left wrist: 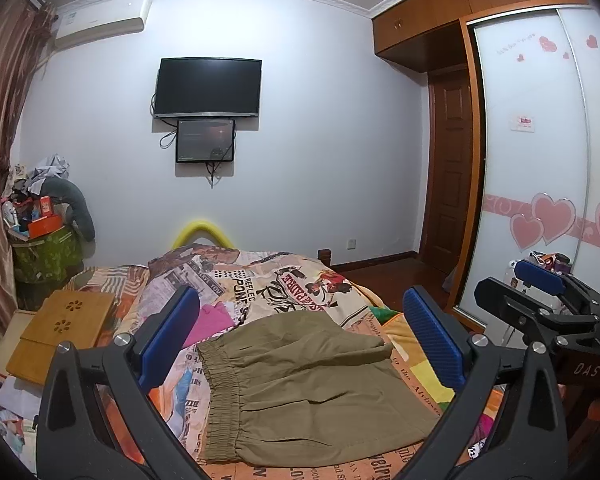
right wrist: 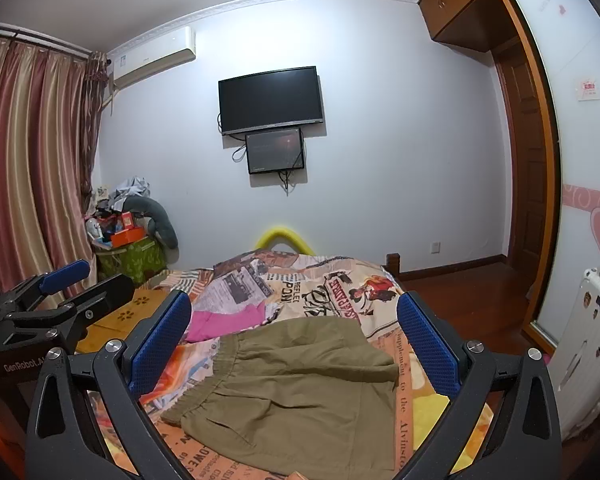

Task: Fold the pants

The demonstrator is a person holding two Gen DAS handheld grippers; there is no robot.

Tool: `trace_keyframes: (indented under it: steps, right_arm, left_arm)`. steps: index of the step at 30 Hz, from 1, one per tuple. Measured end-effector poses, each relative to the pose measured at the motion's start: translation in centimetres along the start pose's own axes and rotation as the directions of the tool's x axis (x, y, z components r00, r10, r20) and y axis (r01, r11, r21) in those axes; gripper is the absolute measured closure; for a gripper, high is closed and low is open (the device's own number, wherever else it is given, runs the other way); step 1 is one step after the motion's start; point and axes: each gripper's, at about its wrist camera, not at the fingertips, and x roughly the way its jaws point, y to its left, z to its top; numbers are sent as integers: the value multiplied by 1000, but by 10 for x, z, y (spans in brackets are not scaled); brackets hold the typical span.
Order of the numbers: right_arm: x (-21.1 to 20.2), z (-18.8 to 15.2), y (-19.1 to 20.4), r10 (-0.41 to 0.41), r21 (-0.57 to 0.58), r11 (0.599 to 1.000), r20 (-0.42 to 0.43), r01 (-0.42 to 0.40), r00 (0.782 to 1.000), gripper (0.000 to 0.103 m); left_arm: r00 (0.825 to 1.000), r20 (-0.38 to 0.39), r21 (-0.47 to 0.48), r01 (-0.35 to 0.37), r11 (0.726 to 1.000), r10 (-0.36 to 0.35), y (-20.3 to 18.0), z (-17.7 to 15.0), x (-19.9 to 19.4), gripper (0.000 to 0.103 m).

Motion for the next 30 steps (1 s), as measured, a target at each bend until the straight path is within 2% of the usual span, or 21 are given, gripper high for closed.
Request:
trace_keyframes:
  steps: [30]
  right_arm:
    - [7,0,1,2,0,1000,-22,-2,1000,1]
  left_arm:
    - [1000,6,3,-16,1000,16,-2,0,1,0]
